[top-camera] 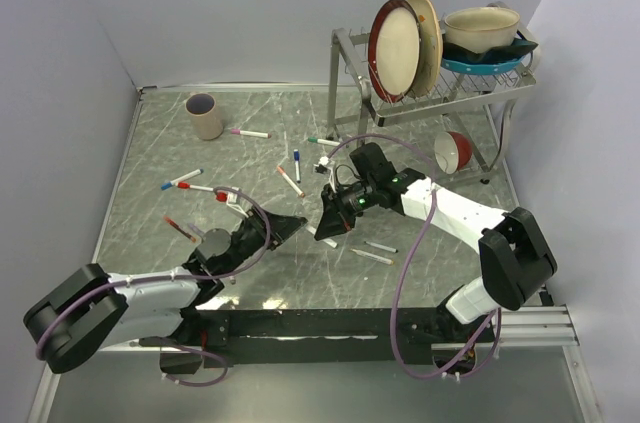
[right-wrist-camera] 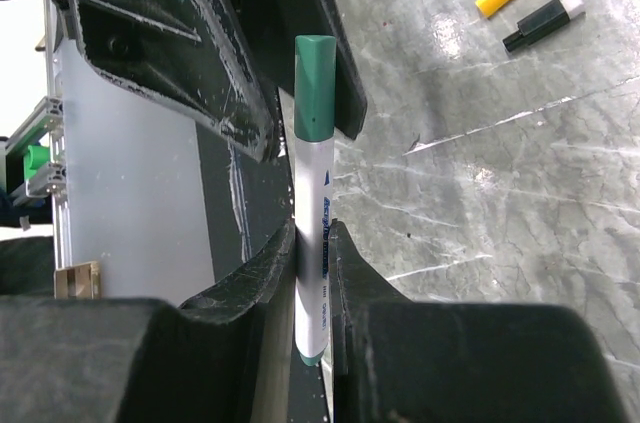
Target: Open the pen caps
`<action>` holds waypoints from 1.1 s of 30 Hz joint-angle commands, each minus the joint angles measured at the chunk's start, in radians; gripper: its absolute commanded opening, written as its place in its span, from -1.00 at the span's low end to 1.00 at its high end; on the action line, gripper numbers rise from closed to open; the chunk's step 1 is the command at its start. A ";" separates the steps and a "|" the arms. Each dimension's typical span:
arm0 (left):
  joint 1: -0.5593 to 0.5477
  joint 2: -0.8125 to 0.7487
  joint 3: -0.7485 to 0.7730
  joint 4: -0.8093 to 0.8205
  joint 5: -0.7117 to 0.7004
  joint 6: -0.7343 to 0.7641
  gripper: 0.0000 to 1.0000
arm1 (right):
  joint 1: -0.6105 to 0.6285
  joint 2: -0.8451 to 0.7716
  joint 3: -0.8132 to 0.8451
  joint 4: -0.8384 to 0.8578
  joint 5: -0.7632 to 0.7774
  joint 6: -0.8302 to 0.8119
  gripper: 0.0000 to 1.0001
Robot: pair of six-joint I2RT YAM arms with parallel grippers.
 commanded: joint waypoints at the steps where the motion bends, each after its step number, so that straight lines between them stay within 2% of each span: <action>1: -0.010 0.011 0.046 0.071 -0.021 -0.006 -0.28 | -0.005 -0.018 -0.005 0.031 -0.026 0.007 -1.00; 3: -0.010 -0.003 0.062 0.035 -0.040 0.000 -0.37 | -0.006 -0.016 -0.003 0.029 -0.027 0.005 -1.00; 5: -0.010 -0.030 0.072 -0.019 -0.053 0.006 -0.59 | -0.006 -0.010 -0.005 0.029 -0.026 0.004 -1.00; 6: -0.010 -0.043 0.079 -0.039 -0.076 0.009 -0.82 | -0.006 -0.007 -0.003 0.024 -0.027 0.001 -1.00; 7: -0.010 -0.058 0.080 -0.065 -0.093 0.008 -0.95 | -0.006 -0.001 -0.003 0.024 -0.027 -0.002 -1.00; 8: -0.010 -0.099 0.079 -0.094 -0.113 0.008 -0.98 | -0.006 0.002 -0.003 0.021 -0.026 -0.005 -1.00; 10: -0.010 -0.160 0.079 -0.229 -0.206 0.004 -0.98 | -0.006 0.007 0.001 0.003 -0.021 -0.022 -1.00; 14: 0.024 -0.431 0.072 -0.566 -0.408 -0.035 -0.98 | -0.002 0.010 -0.005 -0.012 -0.006 -0.038 -1.00; 16: 0.094 -0.516 0.053 -0.687 -0.434 -0.063 -0.98 | 0.004 0.022 -0.010 -0.019 -0.012 -0.045 -1.00; 20: 0.237 -0.680 0.020 -0.798 -0.354 -0.094 -0.98 | 0.043 0.051 0.007 -0.060 0.025 -0.078 -1.00; 22: 0.287 -0.702 0.013 -0.826 -0.328 -0.095 -0.98 | 0.075 0.059 0.013 -0.078 0.041 -0.104 -1.00; 27: 0.315 -0.705 0.011 -0.871 -0.308 -0.098 -0.98 | 0.102 0.076 0.035 -0.140 0.114 -0.177 -1.00; 29: 0.317 -0.690 0.019 -0.895 -0.297 -0.091 -0.98 | 0.102 0.079 0.079 -0.240 0.156 -0.254 -1.00; 32: 0.318 -0.618 0.086 -1.024 -0.256 -0.072 -0.98 | 0.102 0.032 0.081 -0.288 0.331 -0.341 -1.00; 33: 0.317 -0.592 0.101 -1.111 -0.227 -0.065 -0.98 | 0.101 -0.011 0.064 -0.284 0.426 -0.358 -1.00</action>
